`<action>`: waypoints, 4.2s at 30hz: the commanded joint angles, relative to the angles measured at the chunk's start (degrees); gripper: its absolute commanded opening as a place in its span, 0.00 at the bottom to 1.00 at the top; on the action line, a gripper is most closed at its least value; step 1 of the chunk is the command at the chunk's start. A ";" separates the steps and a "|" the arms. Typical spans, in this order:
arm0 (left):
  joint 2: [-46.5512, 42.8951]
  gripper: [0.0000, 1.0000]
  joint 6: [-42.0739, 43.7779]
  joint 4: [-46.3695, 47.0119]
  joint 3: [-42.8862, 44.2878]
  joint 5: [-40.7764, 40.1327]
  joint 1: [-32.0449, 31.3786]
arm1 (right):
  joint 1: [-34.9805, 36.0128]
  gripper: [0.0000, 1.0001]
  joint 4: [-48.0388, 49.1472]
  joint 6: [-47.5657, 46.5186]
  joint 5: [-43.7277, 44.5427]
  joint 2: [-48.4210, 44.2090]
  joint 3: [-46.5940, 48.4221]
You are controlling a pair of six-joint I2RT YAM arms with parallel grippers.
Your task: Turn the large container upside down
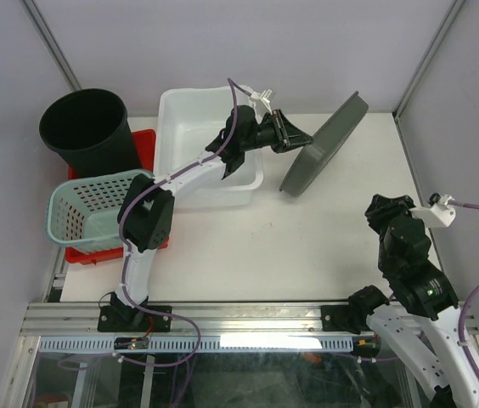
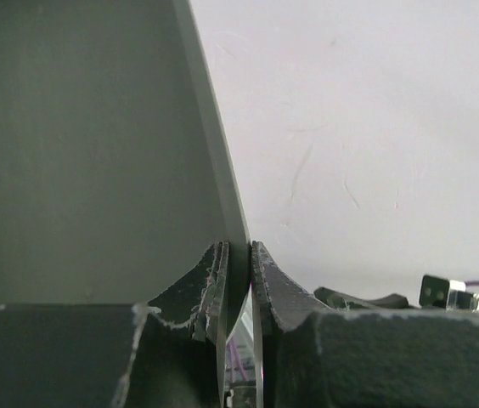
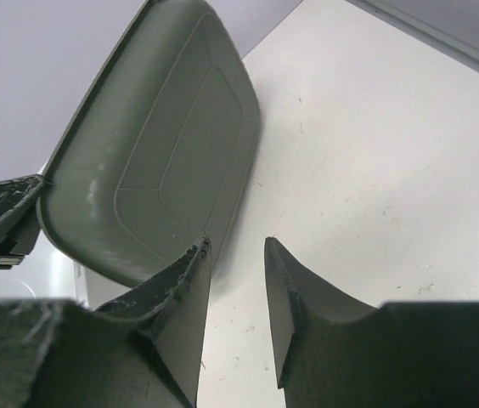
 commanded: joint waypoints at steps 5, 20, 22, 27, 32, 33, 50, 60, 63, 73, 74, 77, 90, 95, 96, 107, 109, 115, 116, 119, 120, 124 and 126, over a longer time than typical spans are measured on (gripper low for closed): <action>4.33 0.00 -12.19 5.42 -2.57 -4.69 1.21 | 0.01 0.35 -0.10 -1.57 2.16 1.12 3.94; 2.62 0.00 -19.87 12.06 -12.70 -3.62 3.59 | -1.33 0.74 8.48 -3.67 -21.07 19.37 9.21; 2.41 0.00 -19.87 12.11 -13.37 -3.27 3.85 | -4.69 0.98 7.29 -2.20 -27.54 25.16 14.78; 2.06 0.00 -20.11 12.43 -14.82 -2.46 4.22 | -14.29 0.99 -2.13 -1.95 -37.12 40.67 33.70; 2.35 0.00 -20.76 13.52 -15.46 -1.69 4.43 | -14.68 0.99 -6.89 -4.65 -31.43 54.46 51.03; 2.52 0.00 -20.89 13.67 -15.49 -1.49 4.50 | -14.47 0.99 -8.37 -3.96 -29.63 57.22 54.48; 3.27 0.00 -21.44 15.01 -16.58 0.48 4.60 | -3.98 0.84 -35.26 -14.20 -8.86 93.71 96.17; 3.35 0.00 -21.76 15.75 -17.38 1.11 4.53 | -2.60 0.59 -37.98 -17.02 -2.14 97.63 96.17; 3.24 0.00 -21.72 15.98 -17.68 1.41 4.55 | -2.60 0.57 -38.95 -17.45 -1.72 98.87 96.46; 2.60 0.00 -21.54 16.52 -18.40 1.31 3.99 | -2.71 0.52 -39.16 -18.04 -1.85 100.72 95.99; 2.54 0.00 -21.54 16.51 -18.51 1.04 3.95 | -2.70 0.47 -39.51 -18.13 -1.51 101.12 96.71; 2.34 0.00 -21.45 16.46 -18.49 0.94 3.92 | -2.68 0.35 -39.92 -18.34 -0.24 101.41 96.60; 3.45 0.00 -20.73 16.51 -15.02 3.48 2.74 | -3.97 0.00 -37.57 -21.08 8.79 93.47 84.30; 4.42 0.35 -19.24 16.68 -12.58 6.65 2.04 | -8.68 0.00 -29.18 -24.51 7.96 81.90 62.02; 4.34 0.43 -18.26 16.56 -12.22 7.21 1.87 | -10.66 0.00 -26.04 -26.54 5.85 79.01 57.21; 3.07 0.93 -7.04 5.20 -2.84 11.32 0.46 | -20.99 0.87 -20.44 -26.60 -0.10 64.99 34.62; 2.39 0.95 -3.16 -0.05 -0.43 11.35 0.01 | -21.60 0.91 -21.25 -25.64 0.48 64.21 35.67; -3.27 0.99 3.70 -4.22 -1.35 11.18 -0.27 | -21.01 0.91 -18.72 -22.86 -10.10 61.51 38.80; -4.57 0.99 5.87 -6.05 -1.86 10.49 -0.30 | -20.42 0.91 -17.19 -22.22 -13.41 61.01 38.16; -9.56 0.99 15.22 -14.19 -3.25 7.30 -0.45 | -16.49 0.90 -10.75 -20.31 -21.95 59.85 34.67; -11.49 0.99 17.97 -16.80 -4.09 5.63 -0.50 | -15.77 0.90 -8.60 -18.89 -23.95 59.78 33.46; -20.07 0.99 25.09 -20.86 -11.57 -1.55 -0.44 | -13.33 0.88 0.03 -12.63 -33.35 62.47 30.37; -24.71 0.99 26.67 -21.21 -16.34 -5.01 -0.50 | -12.19 0.88 2.64 -10.03 -34.50 65.37 30.71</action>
